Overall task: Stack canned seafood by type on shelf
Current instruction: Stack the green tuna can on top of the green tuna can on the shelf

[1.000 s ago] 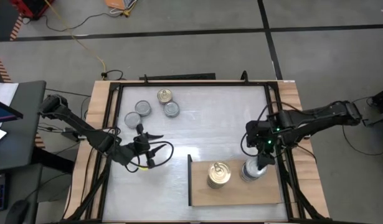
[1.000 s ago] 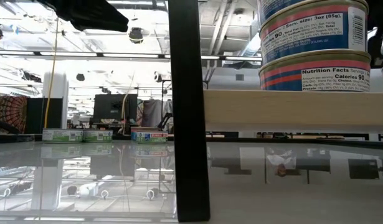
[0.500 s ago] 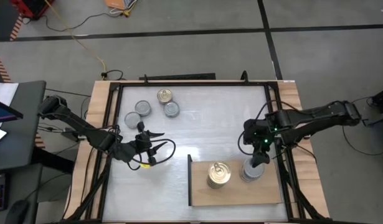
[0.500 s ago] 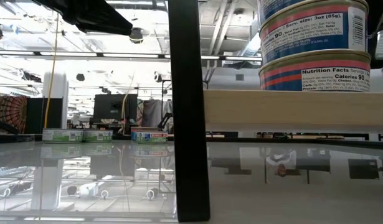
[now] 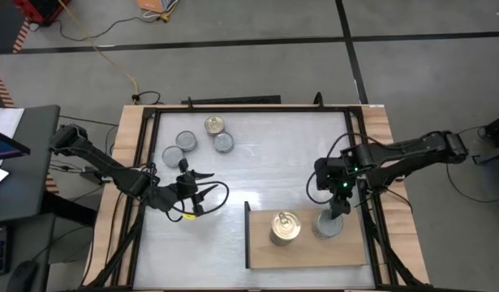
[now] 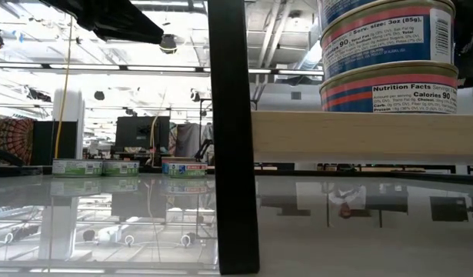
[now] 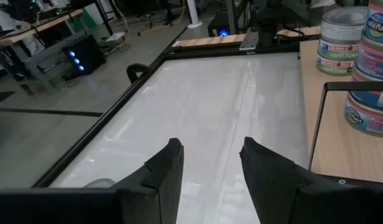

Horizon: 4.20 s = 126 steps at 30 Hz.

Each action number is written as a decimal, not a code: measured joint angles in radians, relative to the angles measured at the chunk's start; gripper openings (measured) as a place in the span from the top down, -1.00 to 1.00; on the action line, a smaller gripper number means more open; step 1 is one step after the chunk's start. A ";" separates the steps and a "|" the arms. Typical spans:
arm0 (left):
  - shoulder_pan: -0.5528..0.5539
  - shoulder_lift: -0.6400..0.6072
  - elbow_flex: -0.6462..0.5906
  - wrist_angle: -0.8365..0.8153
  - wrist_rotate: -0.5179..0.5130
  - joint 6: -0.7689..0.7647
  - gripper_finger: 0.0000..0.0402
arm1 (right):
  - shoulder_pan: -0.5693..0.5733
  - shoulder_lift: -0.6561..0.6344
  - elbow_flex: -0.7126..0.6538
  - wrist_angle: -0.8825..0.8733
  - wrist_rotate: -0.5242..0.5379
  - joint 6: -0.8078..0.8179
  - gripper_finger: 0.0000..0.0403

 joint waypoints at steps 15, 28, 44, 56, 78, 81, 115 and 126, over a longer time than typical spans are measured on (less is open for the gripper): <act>0.306 0.057 0.000 -0.182 0.206 -0.125 0.37 | -0.264 0.000 0.167 0.037 0.393 -0.354 -0.50; 0.484 0.301 0.000 -0.162 0.305 0.087 0.39 | -0.438 0.166 0.167 0.675 0.624 -0.444 -0.50; 0.483 0.282 0.000 -0.116 0.339 0.295 0.39 | -0.502 0.344 0.165 0.925 0.619 -0.537 -0.50; 0.561 0.282 0.000 -0.057 0.284 0.366 0.39 | -0.506 0.354 0.203 1.170 0.605 -0.645 -0.50; 0.618 0.281 0.000 0.065 0.479 0.114 0.39 | -0.569 0.389 0.209 1.198 0.465 -0.617 -0.50; 0.618 0.281 0.000 0.061 0.499 0.108 0.39 | -0.551 0.389 0.209 1.223 0.465 -0.619 -0.50; 0.593 0.282 -0.022 0.132 0.518 0.329 0.39 | -0.508 0.328 0.266 1.144 0.465 -0.757 -0.50; 0.574 0.282 -0.022 0.089 0.423 0.304 0.39 | -0.580 0.334 0.266 1.092 0.466 -0.773 -0.50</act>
